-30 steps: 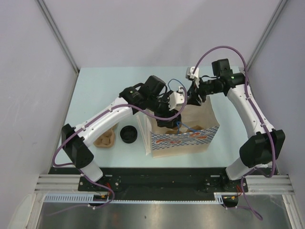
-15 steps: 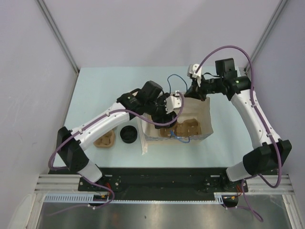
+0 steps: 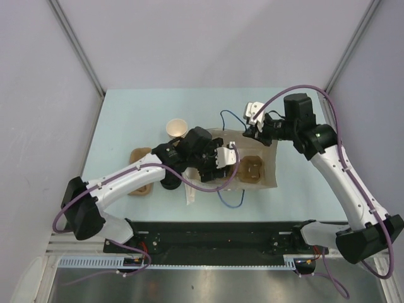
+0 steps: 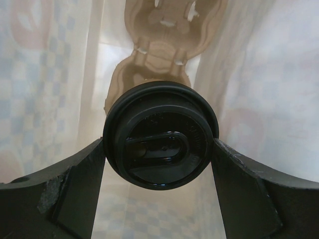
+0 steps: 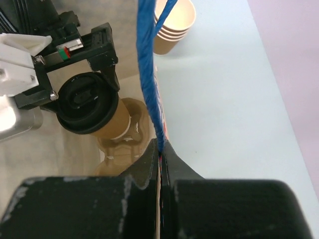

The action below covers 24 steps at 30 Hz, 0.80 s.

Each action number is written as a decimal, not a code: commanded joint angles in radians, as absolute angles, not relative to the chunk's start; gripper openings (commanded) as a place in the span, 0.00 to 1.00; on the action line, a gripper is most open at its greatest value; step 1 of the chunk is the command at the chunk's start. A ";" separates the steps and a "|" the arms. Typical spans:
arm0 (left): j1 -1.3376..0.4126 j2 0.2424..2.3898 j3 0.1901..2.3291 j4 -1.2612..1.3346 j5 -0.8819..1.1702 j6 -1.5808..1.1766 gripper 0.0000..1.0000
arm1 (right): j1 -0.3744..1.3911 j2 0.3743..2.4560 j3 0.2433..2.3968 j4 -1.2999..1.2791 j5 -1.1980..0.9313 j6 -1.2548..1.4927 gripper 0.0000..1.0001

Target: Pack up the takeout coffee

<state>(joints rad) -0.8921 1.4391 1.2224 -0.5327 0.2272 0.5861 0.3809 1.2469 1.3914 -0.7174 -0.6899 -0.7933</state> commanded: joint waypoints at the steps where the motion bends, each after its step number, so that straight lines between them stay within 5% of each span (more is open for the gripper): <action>1: -0.920 1.362 1.129 -0.407 0.178 0.647 0.18 | 0.410 1.160 1.350 -0.666 -0.580 -0.778 0.00; 24: -0.973 1.359 1.051 -0.276 0.149 0.675 0.15 | 0.574 1.031 1.252 -0.624 -0.433 -0.736 0.00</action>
<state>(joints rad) -0.9638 1.3418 1.0138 -0.2722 0.1345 0.6483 0.5659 1.0534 1.2518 -0.6670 -0.4519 -0.7551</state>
